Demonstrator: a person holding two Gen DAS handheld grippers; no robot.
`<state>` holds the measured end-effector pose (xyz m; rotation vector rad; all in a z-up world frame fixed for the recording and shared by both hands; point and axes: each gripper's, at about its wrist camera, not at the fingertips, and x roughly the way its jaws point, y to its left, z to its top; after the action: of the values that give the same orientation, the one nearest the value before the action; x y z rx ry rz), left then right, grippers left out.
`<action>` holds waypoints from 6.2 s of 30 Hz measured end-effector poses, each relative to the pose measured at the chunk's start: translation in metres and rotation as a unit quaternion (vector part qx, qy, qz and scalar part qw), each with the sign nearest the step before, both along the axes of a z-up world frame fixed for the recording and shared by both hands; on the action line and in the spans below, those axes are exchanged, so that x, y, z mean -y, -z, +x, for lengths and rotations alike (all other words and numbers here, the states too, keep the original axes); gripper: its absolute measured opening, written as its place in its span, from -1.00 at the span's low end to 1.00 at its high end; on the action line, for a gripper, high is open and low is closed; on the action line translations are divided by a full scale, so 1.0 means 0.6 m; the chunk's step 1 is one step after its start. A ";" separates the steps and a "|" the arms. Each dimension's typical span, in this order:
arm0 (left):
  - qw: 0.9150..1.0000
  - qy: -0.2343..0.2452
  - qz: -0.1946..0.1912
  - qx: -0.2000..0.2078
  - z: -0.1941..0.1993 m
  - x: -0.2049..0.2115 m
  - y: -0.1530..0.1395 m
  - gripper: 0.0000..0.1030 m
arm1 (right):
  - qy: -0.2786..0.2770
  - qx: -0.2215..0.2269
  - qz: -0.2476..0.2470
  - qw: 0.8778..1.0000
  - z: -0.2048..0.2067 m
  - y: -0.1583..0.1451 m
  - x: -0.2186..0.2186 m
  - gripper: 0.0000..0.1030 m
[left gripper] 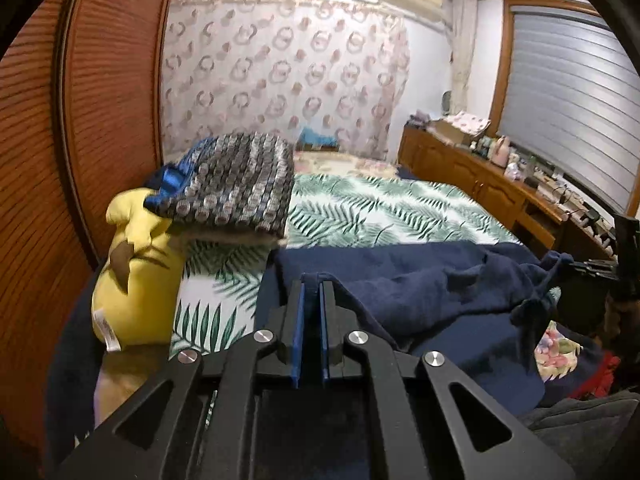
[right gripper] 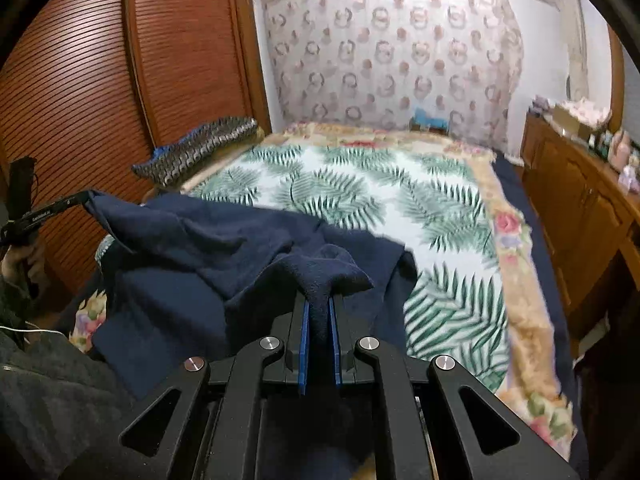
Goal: Fold small clothes
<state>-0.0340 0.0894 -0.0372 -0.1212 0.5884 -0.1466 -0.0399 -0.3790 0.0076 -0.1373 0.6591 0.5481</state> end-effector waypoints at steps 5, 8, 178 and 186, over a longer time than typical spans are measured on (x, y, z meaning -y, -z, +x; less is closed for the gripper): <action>1.000 -0.002 0.000 -0.012 0.007 0.002 0.015 -0.72 | 0.008 -0.022 -0.007 1.000 0.023 0.018 -0.004 -0.83; 1.000 -0.001 0.003 -0.006 0.006 0.005 0.008 -0.53 | 0.009 -0.023 -0.013 1.000 0.021 0.017 -0.008 -0.83; 0.996 0.054 0.070 0.014 0.433 0.073 -0.048 0.37 | 0.149 0.036 -0.030 0.988 0.453 0.053 -0.047 -0.03; 0.995 0.081 0.064 -0.002 0.348 0.096 -0.021 0.40 | 0.127 0.009 -0.006 0.992 0.371 0.042 -0.005 -0.03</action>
<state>0.1750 0.0318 -0.0243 0.0513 0.6094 -0.2655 0.1825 -0.3758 -0.0178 -0.0684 0.6501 0.2985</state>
